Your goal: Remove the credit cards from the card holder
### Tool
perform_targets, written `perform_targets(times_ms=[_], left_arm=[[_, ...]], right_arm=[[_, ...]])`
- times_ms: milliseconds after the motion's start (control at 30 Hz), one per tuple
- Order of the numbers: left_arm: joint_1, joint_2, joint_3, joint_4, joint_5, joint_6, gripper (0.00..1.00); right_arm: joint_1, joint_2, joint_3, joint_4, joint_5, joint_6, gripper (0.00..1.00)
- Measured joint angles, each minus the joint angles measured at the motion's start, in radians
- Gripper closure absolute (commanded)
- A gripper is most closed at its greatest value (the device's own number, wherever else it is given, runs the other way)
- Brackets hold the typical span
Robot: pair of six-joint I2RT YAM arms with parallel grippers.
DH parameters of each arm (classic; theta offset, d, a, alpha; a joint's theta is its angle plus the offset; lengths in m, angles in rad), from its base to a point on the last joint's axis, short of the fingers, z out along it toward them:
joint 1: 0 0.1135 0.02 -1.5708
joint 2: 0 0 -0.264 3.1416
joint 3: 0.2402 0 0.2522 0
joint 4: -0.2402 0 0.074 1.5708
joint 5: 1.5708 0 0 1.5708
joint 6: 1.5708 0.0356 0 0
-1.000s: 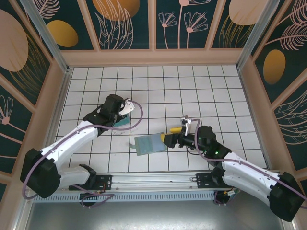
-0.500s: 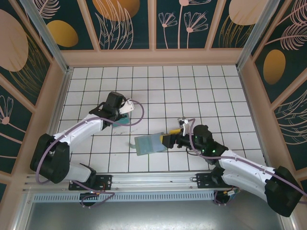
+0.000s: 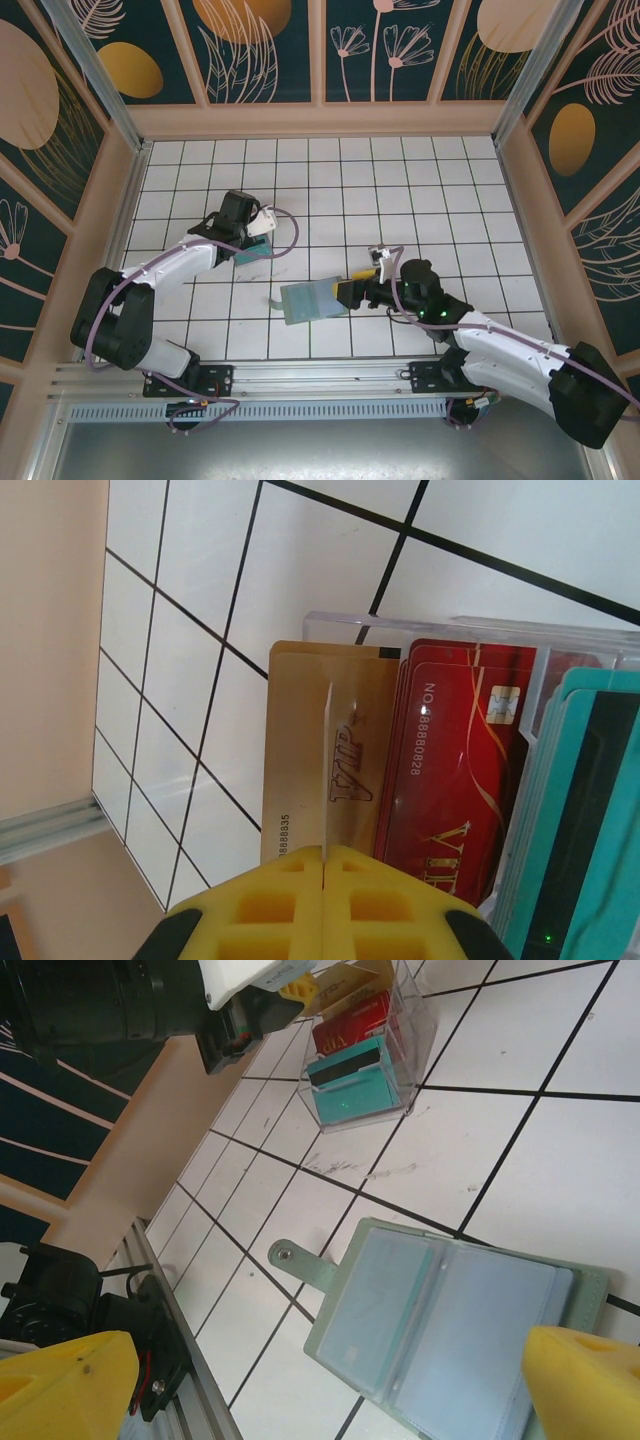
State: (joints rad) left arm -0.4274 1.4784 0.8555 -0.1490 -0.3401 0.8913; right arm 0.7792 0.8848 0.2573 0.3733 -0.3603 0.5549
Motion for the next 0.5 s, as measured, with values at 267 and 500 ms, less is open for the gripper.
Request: perform_targets(times_ms=[267, 500], left_arm=[[0.0, 0.008, -0.006, 0.029, 0.005, 0.02, 1.0], [0.0, 0.019, -0.006, 0.034, 0.023, 0.022, 1.0]], right_arm=[[0.0, 0.022, 0.0, 0.0, 0.0, 0.0, 0.01], [0.0, 0.032, 0.0, 0.0, 0.0, 0.0, 0.01]])
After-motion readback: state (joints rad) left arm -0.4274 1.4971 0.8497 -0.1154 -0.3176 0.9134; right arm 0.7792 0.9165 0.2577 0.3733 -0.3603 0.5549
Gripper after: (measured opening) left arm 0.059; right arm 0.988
